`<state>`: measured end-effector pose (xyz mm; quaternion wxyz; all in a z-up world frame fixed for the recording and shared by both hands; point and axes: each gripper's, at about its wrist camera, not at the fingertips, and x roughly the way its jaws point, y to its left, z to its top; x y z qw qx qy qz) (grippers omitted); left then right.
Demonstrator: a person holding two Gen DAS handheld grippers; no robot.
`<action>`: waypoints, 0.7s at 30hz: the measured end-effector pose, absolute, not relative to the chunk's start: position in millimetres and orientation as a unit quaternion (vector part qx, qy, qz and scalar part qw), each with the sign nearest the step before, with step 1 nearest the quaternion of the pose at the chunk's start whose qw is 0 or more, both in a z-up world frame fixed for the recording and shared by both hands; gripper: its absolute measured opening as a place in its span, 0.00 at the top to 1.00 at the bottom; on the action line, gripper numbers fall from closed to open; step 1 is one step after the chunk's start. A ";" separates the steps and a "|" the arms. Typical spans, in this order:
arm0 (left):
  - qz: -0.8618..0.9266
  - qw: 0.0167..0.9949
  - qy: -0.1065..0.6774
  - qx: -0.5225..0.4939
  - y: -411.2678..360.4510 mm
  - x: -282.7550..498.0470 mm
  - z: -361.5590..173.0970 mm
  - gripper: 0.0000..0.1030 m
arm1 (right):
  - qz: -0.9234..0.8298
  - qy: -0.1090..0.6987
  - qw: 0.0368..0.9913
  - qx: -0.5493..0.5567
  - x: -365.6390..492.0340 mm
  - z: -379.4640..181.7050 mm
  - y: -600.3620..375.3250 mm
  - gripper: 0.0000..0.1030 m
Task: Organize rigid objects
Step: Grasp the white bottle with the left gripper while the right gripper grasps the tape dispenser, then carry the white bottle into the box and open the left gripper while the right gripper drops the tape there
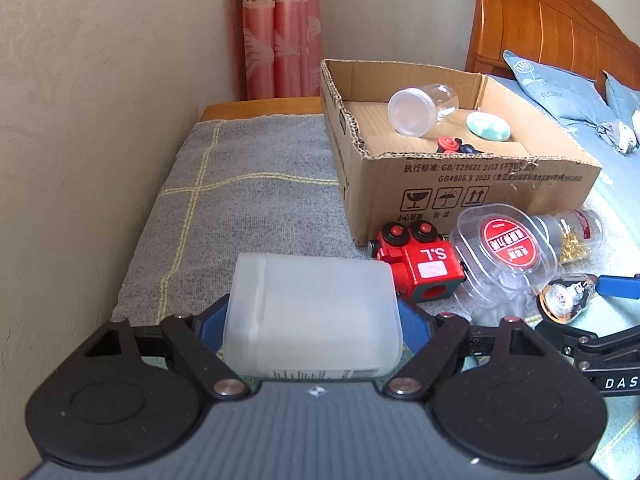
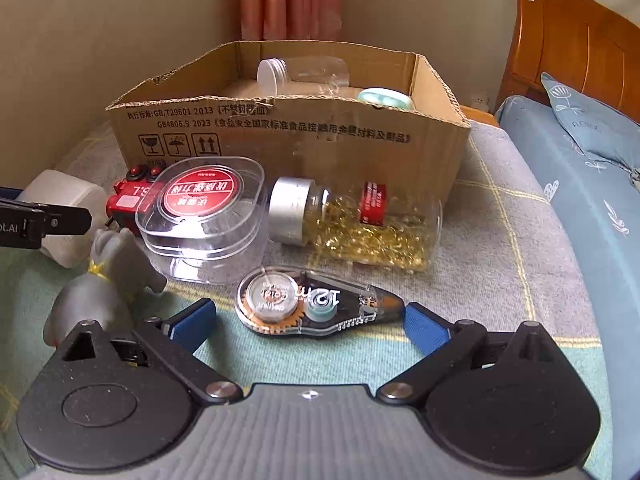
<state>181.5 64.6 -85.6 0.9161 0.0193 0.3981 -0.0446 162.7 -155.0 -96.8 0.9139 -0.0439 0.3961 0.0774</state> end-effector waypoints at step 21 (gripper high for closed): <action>-0.077 0.914 0.397 0.037 62.6 168.5 -58.0 0.20 | 0.140 0.412 0.899 -0.053 159.9 -67.1 -170.9 0.10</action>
